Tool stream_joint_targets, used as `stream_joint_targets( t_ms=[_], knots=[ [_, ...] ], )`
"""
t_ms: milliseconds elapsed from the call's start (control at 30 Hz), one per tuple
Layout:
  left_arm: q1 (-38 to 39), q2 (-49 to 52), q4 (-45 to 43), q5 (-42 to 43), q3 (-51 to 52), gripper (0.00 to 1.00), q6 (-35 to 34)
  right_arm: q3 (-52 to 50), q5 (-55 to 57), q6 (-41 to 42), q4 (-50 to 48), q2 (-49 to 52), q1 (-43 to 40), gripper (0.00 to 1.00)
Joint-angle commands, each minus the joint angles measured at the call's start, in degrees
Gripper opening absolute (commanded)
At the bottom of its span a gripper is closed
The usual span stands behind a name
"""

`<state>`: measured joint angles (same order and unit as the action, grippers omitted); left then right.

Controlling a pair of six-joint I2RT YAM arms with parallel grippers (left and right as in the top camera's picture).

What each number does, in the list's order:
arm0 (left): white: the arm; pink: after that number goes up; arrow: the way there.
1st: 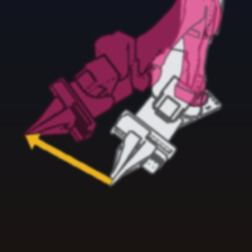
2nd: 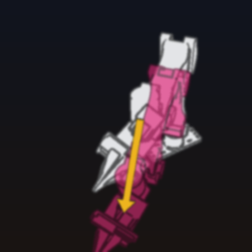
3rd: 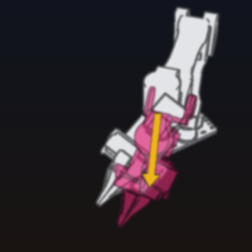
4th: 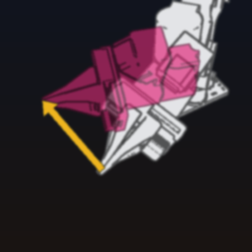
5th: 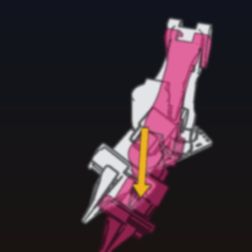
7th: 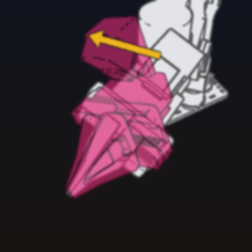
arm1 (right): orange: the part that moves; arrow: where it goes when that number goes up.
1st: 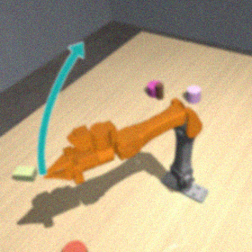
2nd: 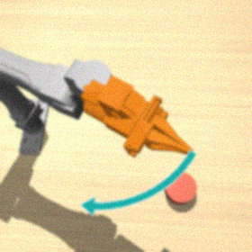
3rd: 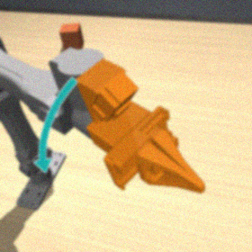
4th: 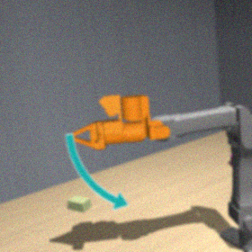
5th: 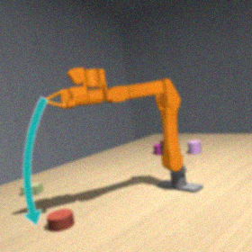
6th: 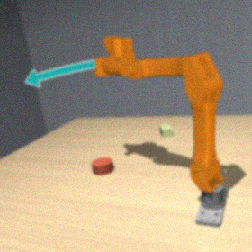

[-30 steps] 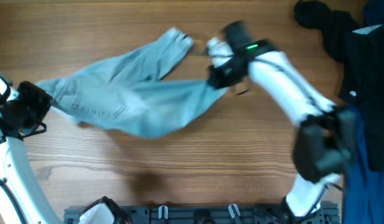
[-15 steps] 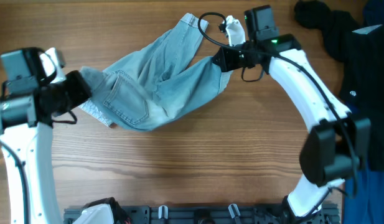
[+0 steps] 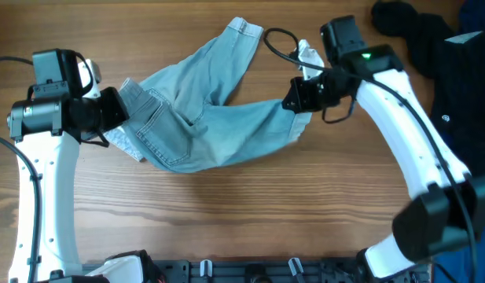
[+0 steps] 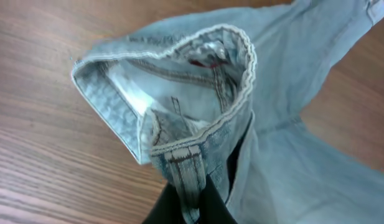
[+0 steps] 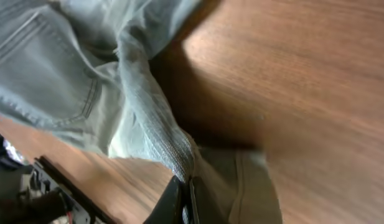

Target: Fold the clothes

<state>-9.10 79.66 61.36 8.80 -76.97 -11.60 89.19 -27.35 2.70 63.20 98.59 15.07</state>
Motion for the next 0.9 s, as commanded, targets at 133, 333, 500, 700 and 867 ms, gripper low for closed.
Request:
stream_joint_targets(
  t_ms=[133, 333, 500, 700, 867],
  knots=[
    [0.26, -0.15, -2.89, -0.57, -0.09, 0.04, 0.9, 0.04, 1.99, 3.98, -19.71, 10.69, -0.07, 0.06],
    [0.26, -0.13, -2.23, -0.55, -0.07, 0.04, 0.9, 0.04, 0.81, 2.51, -19.08, 17.11, -4.07, 0.66],
    [0.26, -0.15, -2.86, -0.55, -0.07, 0.04, 0.92, 0.04, -6.73, -5.9, -7.58, 15.82, -6.01, 0.63],
    [0.26, -0.15, -2.89, -0.55, -0.07, 0.04, 0.9, -3.32, 2.14, -0.94, 2.01, 15.85, -1.4, 0.18],
    [0.26, -0.15, -2.84, -0.52, -0.07, 0.04, 0.87, -14.19, 12.76, 10.82, -7.21, 16.33, 1.42, 0.05]
  ],
)
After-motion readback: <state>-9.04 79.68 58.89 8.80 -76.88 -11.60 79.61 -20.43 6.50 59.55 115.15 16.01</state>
